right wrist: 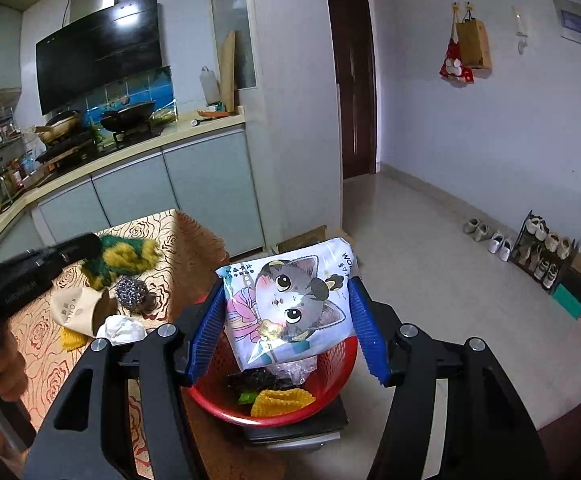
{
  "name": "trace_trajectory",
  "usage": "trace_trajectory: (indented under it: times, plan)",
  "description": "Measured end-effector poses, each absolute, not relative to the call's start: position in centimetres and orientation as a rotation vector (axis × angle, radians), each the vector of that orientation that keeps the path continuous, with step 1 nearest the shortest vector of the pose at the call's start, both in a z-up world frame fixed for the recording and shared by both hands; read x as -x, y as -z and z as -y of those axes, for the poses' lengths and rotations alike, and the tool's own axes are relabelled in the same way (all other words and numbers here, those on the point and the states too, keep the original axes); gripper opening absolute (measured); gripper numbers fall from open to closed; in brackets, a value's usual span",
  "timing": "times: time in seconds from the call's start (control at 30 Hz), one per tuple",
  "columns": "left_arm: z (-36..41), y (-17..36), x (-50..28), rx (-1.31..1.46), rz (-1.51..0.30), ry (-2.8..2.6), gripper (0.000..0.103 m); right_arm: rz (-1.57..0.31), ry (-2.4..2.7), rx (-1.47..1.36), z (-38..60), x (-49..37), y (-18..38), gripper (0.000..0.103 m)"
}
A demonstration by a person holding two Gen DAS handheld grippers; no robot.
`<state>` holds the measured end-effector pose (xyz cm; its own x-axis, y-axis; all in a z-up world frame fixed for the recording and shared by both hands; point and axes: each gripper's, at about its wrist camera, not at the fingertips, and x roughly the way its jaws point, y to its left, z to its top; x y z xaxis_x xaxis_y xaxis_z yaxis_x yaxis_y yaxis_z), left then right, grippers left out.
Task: Collect trash
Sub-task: 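Lift the cloth and cat-printed packet and carry them over the red wastebasket, then open the left tool and the right tool to drop both items in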
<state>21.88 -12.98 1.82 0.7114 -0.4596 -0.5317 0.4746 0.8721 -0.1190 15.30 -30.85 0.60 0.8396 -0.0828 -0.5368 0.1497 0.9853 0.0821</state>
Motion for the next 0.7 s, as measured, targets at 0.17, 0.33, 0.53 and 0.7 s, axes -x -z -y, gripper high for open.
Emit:
trace_trajectory:
  times: [0.17,0.33,0.53,0.7]
  plan:
    - [14.8,0.3,-22.2,-0.055,-0.625,0.533,0.004,-0.574,0.122,-0.127,30.9,-16.0,0.0,0.058]
    - [15.7,2.1,-22.9,-0.067,-0.664,0.532,0.004,-0.594,0.122,-0.143,31.3,-17.0,0.9,0.058]
    - [16.5,3.8,-23.6,-0.081,-0.703,0.539,0.004,-0.637,0.114,-0.138,31.5,-18.0,2.4,0.059]
    - [17.0,4.7,-24.3,-0.082,-0.730,0.542,0.004,-0.666,0.111,-0.130,31.7,-18.8,3.4,0.059]
